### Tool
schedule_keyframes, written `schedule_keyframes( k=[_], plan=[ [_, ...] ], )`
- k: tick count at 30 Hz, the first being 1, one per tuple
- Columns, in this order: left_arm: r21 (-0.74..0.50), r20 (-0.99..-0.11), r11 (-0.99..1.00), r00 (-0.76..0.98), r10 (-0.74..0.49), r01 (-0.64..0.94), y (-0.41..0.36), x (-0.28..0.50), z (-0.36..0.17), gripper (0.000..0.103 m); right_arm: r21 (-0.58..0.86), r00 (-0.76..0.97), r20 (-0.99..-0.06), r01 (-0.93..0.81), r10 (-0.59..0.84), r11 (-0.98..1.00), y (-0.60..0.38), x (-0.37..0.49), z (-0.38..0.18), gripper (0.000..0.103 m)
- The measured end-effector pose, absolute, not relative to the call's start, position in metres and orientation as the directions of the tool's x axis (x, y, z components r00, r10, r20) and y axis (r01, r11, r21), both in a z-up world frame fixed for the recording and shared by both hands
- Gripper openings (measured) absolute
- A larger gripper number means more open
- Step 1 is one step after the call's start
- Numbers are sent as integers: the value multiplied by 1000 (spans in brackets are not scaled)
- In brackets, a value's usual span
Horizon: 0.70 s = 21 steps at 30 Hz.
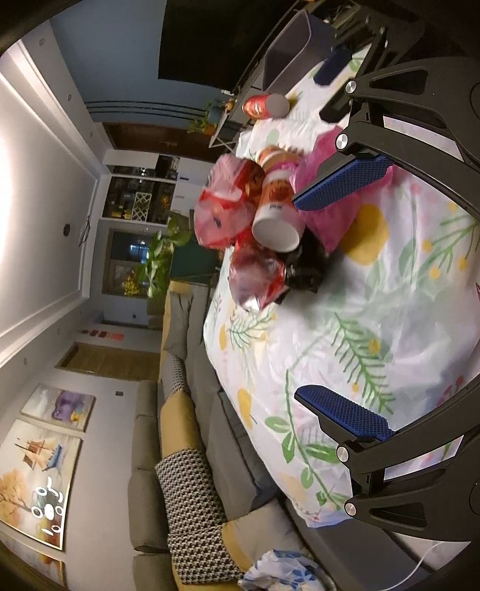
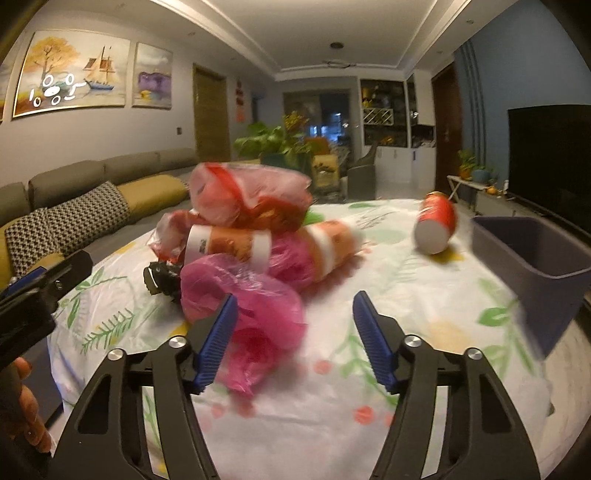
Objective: Collect trash
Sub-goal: 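Close the right gripper on the pink plastic bag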
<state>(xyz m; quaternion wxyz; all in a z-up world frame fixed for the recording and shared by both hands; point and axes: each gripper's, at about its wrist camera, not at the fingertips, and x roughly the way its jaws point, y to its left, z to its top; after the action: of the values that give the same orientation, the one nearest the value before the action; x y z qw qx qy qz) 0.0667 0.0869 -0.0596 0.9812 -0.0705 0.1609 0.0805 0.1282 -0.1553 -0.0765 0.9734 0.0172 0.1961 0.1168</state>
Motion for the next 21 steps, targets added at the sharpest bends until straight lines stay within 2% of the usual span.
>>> schedule_keyframes(
  k=[2, 7, 11, 14, 21],
  plan=[
    [-116, -335, 976, 932, 137, -185, 91, 72, -63, 94, 74, 887, -386, -242, 252, 967, -148, 139, -83, 60],
    [-120, -347, 975, 928, 137, -189, 99, 82, -70, 94, 67, 859, -422, -287, 288, 955, -132, 159, -96, 42],
    [-126, -353, 974, 926, 135, -190, 102, 88, -73, 94, 51, 846, -433, -321, 310, 946, -126, 162, -101, 10],
    [-127, -355, 974, 925, 133, -188, 101, 90, -74, 94, 38, 846, -424, -338, 322, 940, -126, 157, -103, 5],
    [-130, -352, 977, 929, 116, -171, 95, 93, -74, 94, 40, 876, -381, -304, 295, 952, -154, 139, -91, 5]
  ],
)
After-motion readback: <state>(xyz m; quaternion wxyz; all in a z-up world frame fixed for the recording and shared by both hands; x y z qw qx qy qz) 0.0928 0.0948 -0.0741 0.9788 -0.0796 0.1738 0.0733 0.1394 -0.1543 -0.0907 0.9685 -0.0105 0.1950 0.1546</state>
